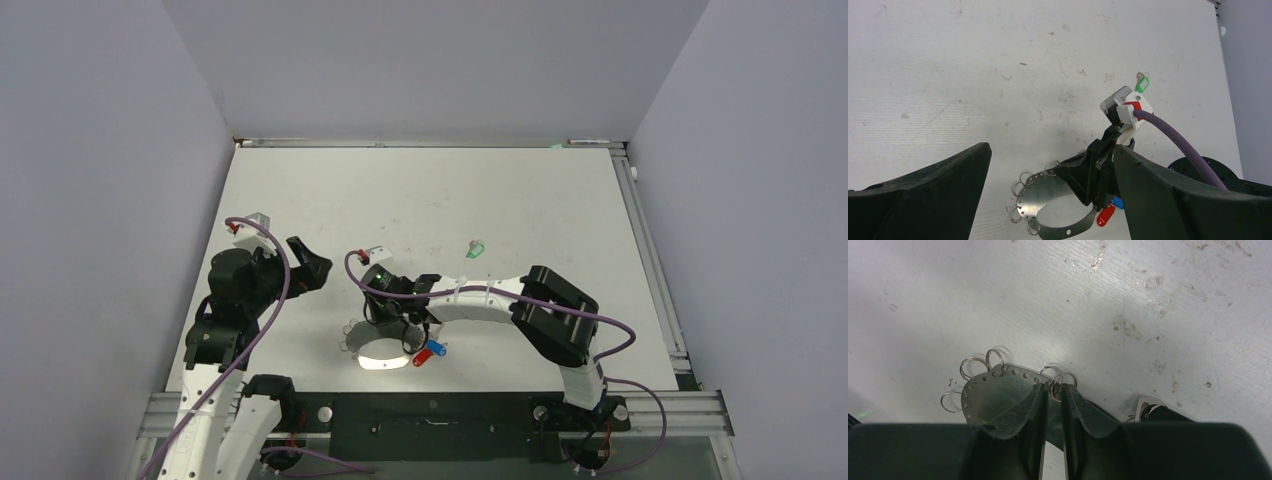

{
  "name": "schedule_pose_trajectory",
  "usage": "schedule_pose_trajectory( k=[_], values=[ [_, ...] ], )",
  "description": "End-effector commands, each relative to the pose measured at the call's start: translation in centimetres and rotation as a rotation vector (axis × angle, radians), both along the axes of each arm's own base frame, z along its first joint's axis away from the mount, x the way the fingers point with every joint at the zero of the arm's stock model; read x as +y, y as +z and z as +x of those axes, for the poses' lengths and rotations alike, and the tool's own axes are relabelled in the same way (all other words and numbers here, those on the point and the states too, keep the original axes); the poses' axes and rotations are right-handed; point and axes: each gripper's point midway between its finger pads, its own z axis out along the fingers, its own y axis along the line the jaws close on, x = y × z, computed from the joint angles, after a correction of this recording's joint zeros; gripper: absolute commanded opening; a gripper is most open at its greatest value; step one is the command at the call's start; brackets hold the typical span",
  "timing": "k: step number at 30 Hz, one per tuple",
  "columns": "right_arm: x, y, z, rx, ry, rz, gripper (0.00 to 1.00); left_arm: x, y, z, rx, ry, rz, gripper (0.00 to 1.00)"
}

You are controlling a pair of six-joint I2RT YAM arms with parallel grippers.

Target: Put the keys on the keyring

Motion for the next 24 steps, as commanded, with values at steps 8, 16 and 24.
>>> schedule_pose_trajectory(
  k=[8, 16, 24],
  values=[
    [1.3, 2.5, 0.5, -0.035, 0.013, 0.085, 0.18, 0.1, 1.1, 0.4, -0.044, 0.0, 0.008, 0.9],
    [1.3, 1.8, 0.5, -0.029, 0.015, 0.072, 0.18, 0.1, 1.1, 0.4, -0.044, 0.0, 0.008, 0.9],
    [1.2, 1.1, 0.6, -0.022, 0.01, 0.055, 0.19, 0.1, 1.1, 0.4, -0.045, 0.002, 0.008, 0.9]
  ],
)
